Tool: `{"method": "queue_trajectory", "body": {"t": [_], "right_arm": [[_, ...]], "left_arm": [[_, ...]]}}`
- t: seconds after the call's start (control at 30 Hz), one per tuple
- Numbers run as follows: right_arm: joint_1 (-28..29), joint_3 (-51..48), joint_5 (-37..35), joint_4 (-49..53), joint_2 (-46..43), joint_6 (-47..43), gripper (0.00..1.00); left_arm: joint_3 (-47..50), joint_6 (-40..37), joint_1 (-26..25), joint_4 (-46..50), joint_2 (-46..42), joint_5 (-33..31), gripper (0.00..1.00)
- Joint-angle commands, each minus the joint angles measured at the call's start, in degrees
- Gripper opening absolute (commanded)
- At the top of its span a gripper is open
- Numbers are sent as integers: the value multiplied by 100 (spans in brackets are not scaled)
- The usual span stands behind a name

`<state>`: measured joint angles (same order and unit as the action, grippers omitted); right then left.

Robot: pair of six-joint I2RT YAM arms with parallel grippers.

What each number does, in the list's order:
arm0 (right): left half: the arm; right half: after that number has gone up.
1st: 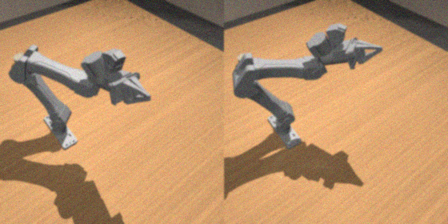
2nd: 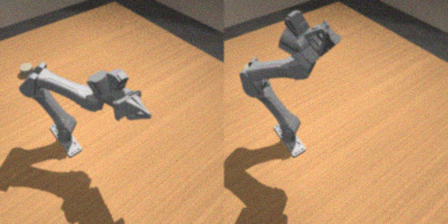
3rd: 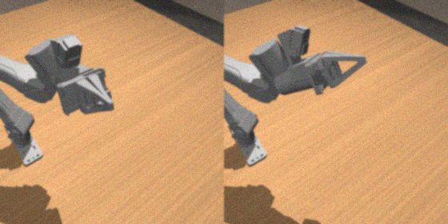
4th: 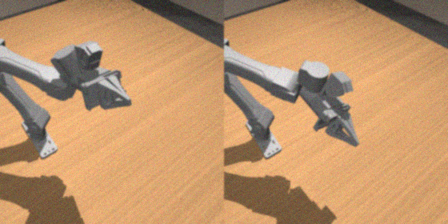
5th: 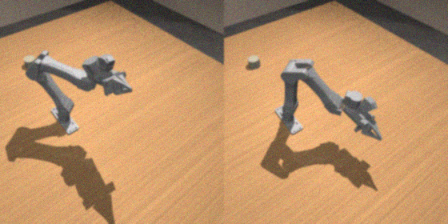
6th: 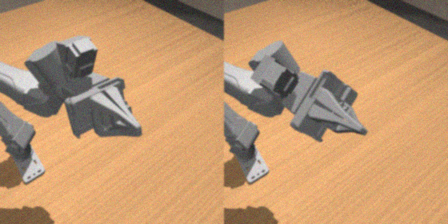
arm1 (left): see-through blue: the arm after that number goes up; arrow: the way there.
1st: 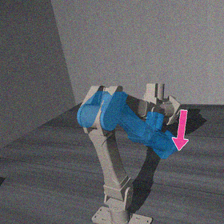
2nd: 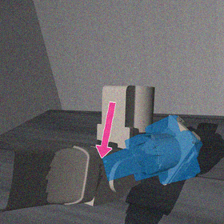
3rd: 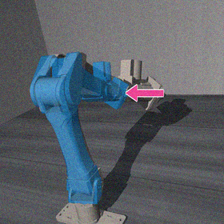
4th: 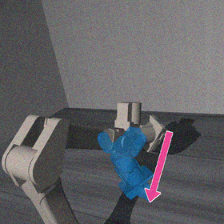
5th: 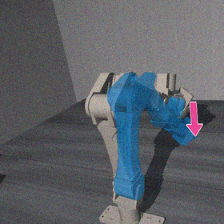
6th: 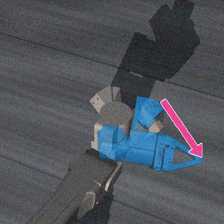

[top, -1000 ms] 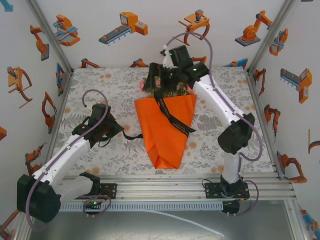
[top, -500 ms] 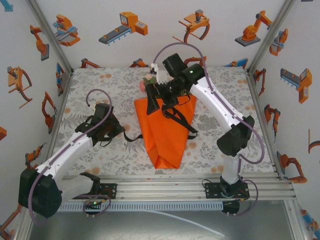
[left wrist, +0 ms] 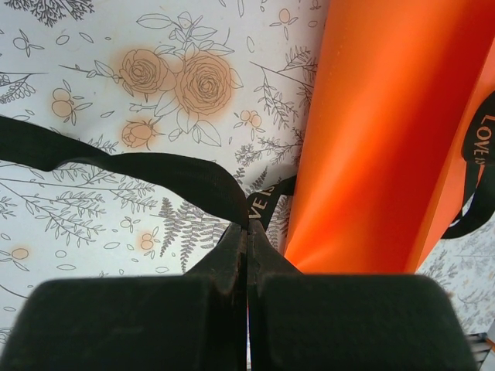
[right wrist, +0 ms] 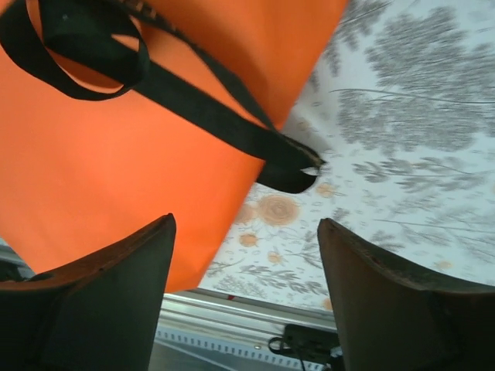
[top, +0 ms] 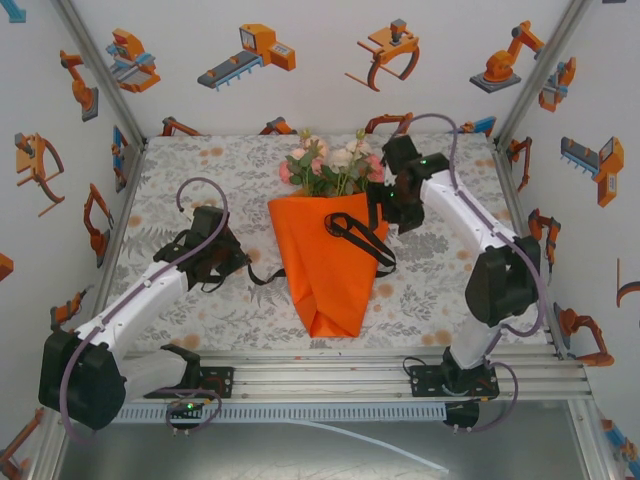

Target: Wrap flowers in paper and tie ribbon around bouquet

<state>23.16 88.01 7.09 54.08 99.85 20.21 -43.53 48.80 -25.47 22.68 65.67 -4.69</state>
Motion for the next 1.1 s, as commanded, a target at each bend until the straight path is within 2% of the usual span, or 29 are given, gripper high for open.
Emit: {"method": "queue_trajectory", "body": {"t": [0.0, 0.13, 0.3, 0.4, 0.57, 0.63, 0.73, 0.83, 0.9, 0.97, 1.07], "right_arm": [[231, -126, 620, -1171, -84, 356, 61], [605, -101, 618, -1698, 208, 454, 60], [802, 278, 730, -1972, 700, 427, 66], [876, 588, 1150, -2043, 1004, 470, 61], [1082, 1023, 1105, -2025, 1433, 257, 53], [1094, 1135, 1058, -1999, 1579, 262, 49], [1094, 1297, 1055, -1919, 1740, 272, 36], [1095, 1567, 1093, -1693, 1743, 281, 16], [1099, 1877, 1360, -1551, 1608, 332, 3], [1099, 2145, 1643, -1675, 1440, 591, 0], [1150, 2415, 2190, -2471, 1408, 1673, 0]], "left_arm": [[-103, -83, -28, 0, -34, 12, 0], [-112, -75, -29, 8, -4, -16, 0], [-88, -16, -29, 17, -11, -27, 0], [-62, 2, -29, 44, -61, -51, 0], [-34, 34, -44, 88, -135, -116, 0], [-9, 62, -41, 95, -173, -120, 0], [20, 85, -39, 130, -250, -160, 0], [29, 106, -46, 220, -367, -196, 0], [-50, 127, -48, 405, -463, -217, 0], [-146, 106, -54, 558, -578, -157, 0], [-128, 159, -122, 588, -788, -44, 0]]}}
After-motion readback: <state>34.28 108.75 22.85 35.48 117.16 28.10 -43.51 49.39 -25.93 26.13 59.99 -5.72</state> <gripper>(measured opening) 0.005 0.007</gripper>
